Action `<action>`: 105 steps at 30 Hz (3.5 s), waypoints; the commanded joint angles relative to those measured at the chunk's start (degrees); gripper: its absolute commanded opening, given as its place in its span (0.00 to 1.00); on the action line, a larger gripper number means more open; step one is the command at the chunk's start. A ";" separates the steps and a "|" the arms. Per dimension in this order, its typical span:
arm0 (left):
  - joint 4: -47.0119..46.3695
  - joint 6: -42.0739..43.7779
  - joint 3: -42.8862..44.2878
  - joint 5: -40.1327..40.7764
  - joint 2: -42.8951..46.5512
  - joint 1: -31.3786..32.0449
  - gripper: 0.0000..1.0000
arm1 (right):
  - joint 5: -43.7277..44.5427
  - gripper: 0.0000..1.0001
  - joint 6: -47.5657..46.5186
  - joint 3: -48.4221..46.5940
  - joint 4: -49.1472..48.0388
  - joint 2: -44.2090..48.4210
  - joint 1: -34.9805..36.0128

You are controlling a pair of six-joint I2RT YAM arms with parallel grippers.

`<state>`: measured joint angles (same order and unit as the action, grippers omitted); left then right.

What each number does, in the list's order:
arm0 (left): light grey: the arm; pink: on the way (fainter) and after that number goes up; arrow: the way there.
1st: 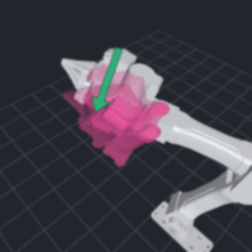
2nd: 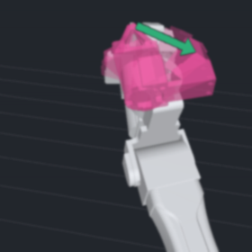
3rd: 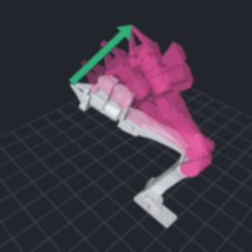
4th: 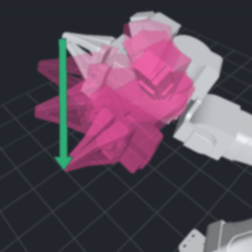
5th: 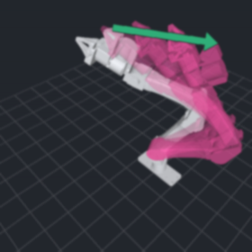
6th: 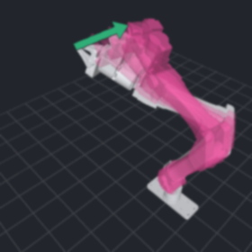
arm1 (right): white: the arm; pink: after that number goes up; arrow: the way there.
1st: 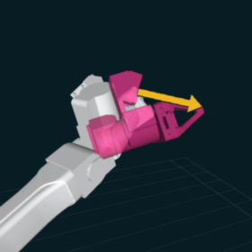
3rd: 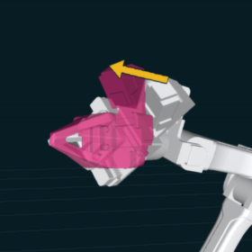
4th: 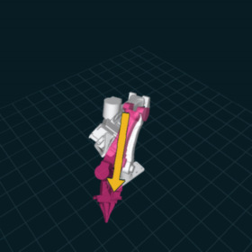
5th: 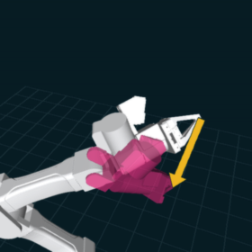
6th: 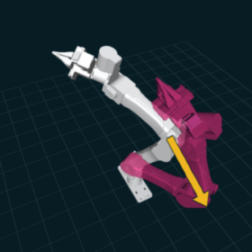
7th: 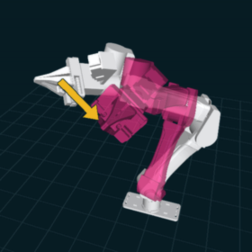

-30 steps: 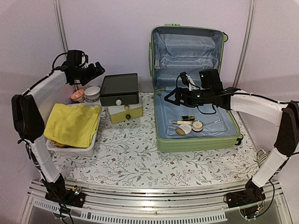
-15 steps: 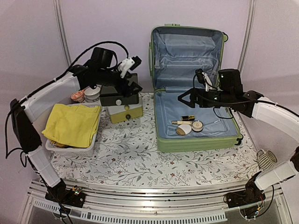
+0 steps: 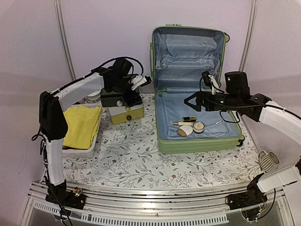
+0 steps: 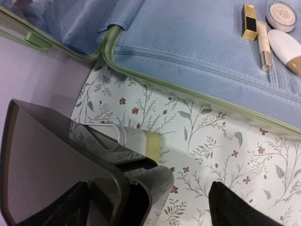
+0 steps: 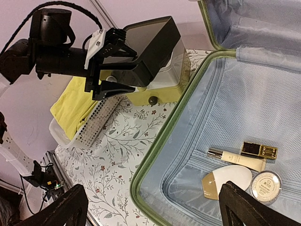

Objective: Open, take out, and arrange the luggage
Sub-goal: Adjust the storage box at the center of the board.

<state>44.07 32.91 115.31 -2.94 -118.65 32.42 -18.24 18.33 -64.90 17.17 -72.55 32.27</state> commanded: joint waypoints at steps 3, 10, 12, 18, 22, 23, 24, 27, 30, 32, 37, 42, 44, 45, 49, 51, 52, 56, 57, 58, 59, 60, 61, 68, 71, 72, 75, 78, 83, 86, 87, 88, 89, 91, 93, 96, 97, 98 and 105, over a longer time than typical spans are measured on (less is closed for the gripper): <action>3.86 1.49 3.52 4.50 -2.92 -0.95 0.81 | 0.95 0.99 -0.77 0.41 0.85 1.45 -0.31; 0.56 0.43 4.64 8.49 -5.03 -1.07 0.47 | 0.85 0.99 -0.84 0.15 0.85 1.11 -0.36; -0.26 0.69 4.87 10.20 -5.50 -1.09 0.42 | 0.67 0.99 -0.84 0.05 0.86 1.10 -0.37; -2.84 0.42 6.60 11.92 -6.54 -1.14 0.33 | 0.84 0.99 -1.01 0.13 1.02 1.38 -0.41; -3.87 -1.72 9.36 11.99 -8.00 -0.93 0.28 | 0.97 0.99 -1.05 0.24 1.21 1.54 -0.54; -3.76 -2.19 10.22 12.16 -8.56 -0.80 0.25 | 1.01 0.99 -1.02 0.26 1.21 1.54 -0.52; -3.69 -2.75 10.74 12.53 -9.06 -0.57 0.23 | 1.01 0.99 -1.01 0.24 1.20 1.58 -0.54; -3.27 -4.10 12.26 15.05 -10.42 0.13 0.14 | 1.14 0.99 -1.10 0.30 1.31 1.63 -0.61; -2.65 -6.23 13.12 17.61 -11.30 1.10 0.10 | 1.10 0.99 -1.19 0.30 1.29 1.68 -0.62; -2.19 -8.73 13.64 18.37 -11.58 1.53 0.10 | 1.02 0.99 -1.27 0.30 1.29 1.58 -0.62; -2.32 -14.63 14.46 18.57 -11.60 1.76 0.10 | 0.68 0.99 -1.36 0.24 1.22 1.37 -0.63; -4.32 -17.28 14.53 17.20 -12.10 1.76 0.11 | 0.66 0.99 -1.50 0.13 1.24 1.62 -0.67; -4.87 -17.14 14.68 17.10 -12.37 1.93 0.13 | 0.71 0.99 -1.54 0.23 1.36 1.71 -0.65; -5.14 -16.93 14.68 17.03 -12.39 1.98 0.14 | 0.79 0.99 -1.54 0.22 1.44 1.83 -0.73; -6.15 -15.92 14.69 16.31 -12.39 2.20 0.19 | 1.01 0.99 -1.59 0.35 1.73 2.27 -0.70; -6.51 -15.57 14.74 15.69 -12.32 2.35 0.25 | 1.12 0.99 -1.63 0.40 1.73 2.34 -0.67; -6.66 -15.39 14.75 15.42 -12.31 2.38 0.31 | 1.10 0.99 -1.63 0.39 1.73 2.33 -0.68; -7.30 -15.16 14.83 15.01 -12.01 2.76 0.62 | 1.10 0.99 -1.71 0.27 1.75 2.24 -0.78; -7.45 -15.13 14.79 14.88 -11.90 2.81 0.68 | 1.10 0.99 -1.72 0.23 1.73 2.24 -0.81; -7.63 -15.19 14.82 14.71 -11.79 2.90 0.74 | 1.10 0.99 -1.78 0.22 1.73 2.20 -0.80; -7.75 -15.30 14.90 14.52 -11.52 2.98 0.79 | 1.10 0.99 -1.80 0.17 1.73 2.16 -0.85; -7.92 -15.47 14.96 14.04 -11.33 2.99 0.83 | 1.06 0.99 -1.80 0.19 1.74 2.15 -0.89; -8.02 -15.64 14.95 13.56 -11.00 3.02 0.86 | 1.02 0.99 -1.80 0.16 1.77 2.08 -0.89; -8.80 -16.18 14.95 11.01 -8.35 3.17 0.98 | 0.94 0.99 -1.80 0.31 1.81 2.15 -0.95; -8.96 -17.01 14.88 9.45 -6.84 3.34 0.98 | 0.84 0.99 -1.79 0.54 1.80 2.32 -0.98; -9.00 -17.47 14.91 9.06 -6.28 3.35 0.98 | 0.84 0.99 -1.73 0.60 1.75 2.39 -0.92; -8.86 -19.79 14.35 8.12 -3.44 3.58 0.98 | 0.84 0.99 -1.55 0.66 1.77 2.42 -0.94; -8.56 -25.11 11.04 9.10 2.67 3.74 0.98 | 0.83 0.99 -1.52 0.70 1.73 2.42 -0.98; -5.74 -45.39 -0.99 22.43 15.63 3.57 0.93 | 0.67 0.99 -1.16 1.44 0.98 2.62 -0.97; -5.78 -59.20 -11.78 23.89 23.67 2.97 0.89 | -0.16 0.99 -0.88 1.87 0.15 2.47 -1.06; -6.59 -62.32 -15.30 23.06 26.28 2.83 0.89 | -0.49 0.99 -0.85 1.93 -0.07 2.31 -1.01; -7.32 -65.66 -18.42 22.27 28.40 2.74 0.90 | -0.73 0.99 -0.77 1.87 -0.18 2.21 -1.05; -7.56 -69.28 -21.58 21.87 30.50 2.66 0.94 | -0.95 0.99 -0.75 1.81 -0.27 2.09 -1.10; -9.28 -75.35 -27.86 19.52 34.46 2.34 0.98 | -1.12 0.99 -0.67 1.88 -0.39 2.19 -1.15; -13.68 -79.31 -35.53 16.40 38.58 2.06 0.98 | -1.15 0.99 -0.58 2.13 -0.65 2.44 -1.15; -16.99 -84.42 -44.26 15.46 43.53 1.54 0.98 | -1.47 0.99 -0.42 2.40 -0.82 2.80 -1.16; -16.77 -85.27 -45.57 16.29 44.19 1.38 0.98 | -1.57 0.99 -0.36 2.55 -0.82 2.92 -1.11; -16.55 -85.44 -46.60 16.87 44.61 1.20 0.98 | -1.66 0.99 -0.25 2.63 -0.81 3.02 -1.15; -21.78 -81.48 -51.95 13.31 44.93 -2.17 0.91 | -1.62 0.99 -0.23 2.91 -0.78 3.71 -1.14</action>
<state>28.93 -49.71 65.82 13.26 -74.83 32.62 -19.14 17.39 -62.65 17.54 -70.43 31.42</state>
